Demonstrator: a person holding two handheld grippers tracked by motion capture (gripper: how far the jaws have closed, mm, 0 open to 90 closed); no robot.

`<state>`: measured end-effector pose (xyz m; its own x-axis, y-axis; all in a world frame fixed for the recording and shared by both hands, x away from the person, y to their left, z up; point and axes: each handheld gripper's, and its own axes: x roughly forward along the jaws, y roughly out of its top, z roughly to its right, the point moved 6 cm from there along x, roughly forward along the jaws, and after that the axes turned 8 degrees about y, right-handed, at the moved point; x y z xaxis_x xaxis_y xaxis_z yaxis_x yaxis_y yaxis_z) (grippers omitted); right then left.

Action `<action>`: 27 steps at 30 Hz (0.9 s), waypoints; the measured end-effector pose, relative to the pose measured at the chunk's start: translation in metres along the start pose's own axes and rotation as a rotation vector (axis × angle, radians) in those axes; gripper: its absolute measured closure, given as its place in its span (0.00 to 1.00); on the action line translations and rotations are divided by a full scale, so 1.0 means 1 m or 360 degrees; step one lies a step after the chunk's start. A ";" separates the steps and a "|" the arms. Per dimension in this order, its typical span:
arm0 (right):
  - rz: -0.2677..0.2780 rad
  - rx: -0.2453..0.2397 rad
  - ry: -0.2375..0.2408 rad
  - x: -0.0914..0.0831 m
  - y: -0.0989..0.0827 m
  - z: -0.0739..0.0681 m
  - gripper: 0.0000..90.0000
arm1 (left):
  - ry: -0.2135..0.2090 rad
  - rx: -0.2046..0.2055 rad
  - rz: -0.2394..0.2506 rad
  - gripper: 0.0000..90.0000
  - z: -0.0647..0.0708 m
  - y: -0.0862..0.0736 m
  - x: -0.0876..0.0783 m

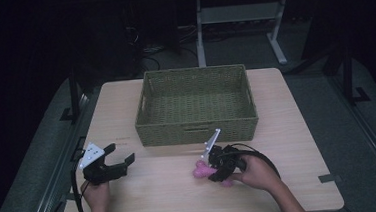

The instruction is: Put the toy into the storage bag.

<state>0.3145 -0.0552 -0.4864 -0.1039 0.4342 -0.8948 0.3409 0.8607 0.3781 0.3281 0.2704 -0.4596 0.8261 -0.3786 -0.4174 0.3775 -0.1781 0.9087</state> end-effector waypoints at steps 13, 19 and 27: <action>0.0033 -0.0038 0.0052 -0.035 0.001 0.013 0.65 | 0.0006 -0.0008 -0.0002 0.15 -0.001 -0.001 -0.001; 0.0067 -0.0035 0.0080 -0.046 0.001 0.021 0.65 | 0.0008 -0.0002 -0.0004 0.15 -0.001 0.000 -0.001; 0.0143 -0.0041 0.0138 -0.065 0.005 0.028 0.65 | 0.0005 0.0004 -0.0011 0.15 0.000 -0.001 0.000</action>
<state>0.3487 -0.0868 -0.4327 -0.1547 0.5302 -0.8336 0.3282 0.8234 0.4628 0.3281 0.2706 -0.4602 0.8248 -0.3745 -0.4237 0.3821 -0.1832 0.9058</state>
